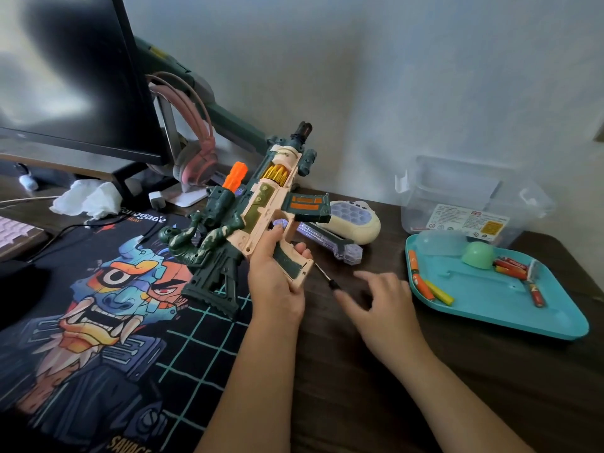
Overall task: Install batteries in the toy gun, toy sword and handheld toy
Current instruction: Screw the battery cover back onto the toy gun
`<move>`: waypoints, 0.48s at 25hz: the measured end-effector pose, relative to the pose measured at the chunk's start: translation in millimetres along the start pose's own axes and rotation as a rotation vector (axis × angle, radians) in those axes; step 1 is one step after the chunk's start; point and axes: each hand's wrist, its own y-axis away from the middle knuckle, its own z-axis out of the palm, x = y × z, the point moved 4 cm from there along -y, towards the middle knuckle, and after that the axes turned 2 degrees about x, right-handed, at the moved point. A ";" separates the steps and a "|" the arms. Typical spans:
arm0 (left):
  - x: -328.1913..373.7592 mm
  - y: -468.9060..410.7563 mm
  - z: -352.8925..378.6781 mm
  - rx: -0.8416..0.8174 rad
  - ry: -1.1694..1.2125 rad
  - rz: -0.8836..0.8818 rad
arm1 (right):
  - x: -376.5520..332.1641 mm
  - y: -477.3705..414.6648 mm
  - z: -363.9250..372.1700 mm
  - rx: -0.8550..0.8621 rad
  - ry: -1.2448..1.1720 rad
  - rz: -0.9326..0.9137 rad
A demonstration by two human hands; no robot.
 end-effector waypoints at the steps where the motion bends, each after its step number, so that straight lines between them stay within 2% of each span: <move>1: -0.2 -0.5 -0.1 0.012 -0.003 0.000 | 0.3 -2.1 9.2 -0.044 0.116 -0.020; 3: -1.1 0.4 0.3 0.030 -0.008 -0.005 | -5.7 -4.4 13.9 -0.011 0.144 -0.081; 5: -2.7 2.6 1.4 0.029 -0.023 -0.003 | -9.8 -1.3 1.5 0.076 -0.097 -0.076; 8: -2.4 5.4 4.4 0.009 -0.053 0.008 | -10.7 10.7 -29.6 0.191 -0.607 -0.017; 10: -2.5 6.4 5.2 0.007 -0.056 0.017 | -18.4 19.5 -45.8 0.246 -0.789 -0.068; 12: -2.8 8.0 6.4 -0.001 -0.063 0.021 | -26.7 26.0 -52.5 0.289 -0.861 -0.146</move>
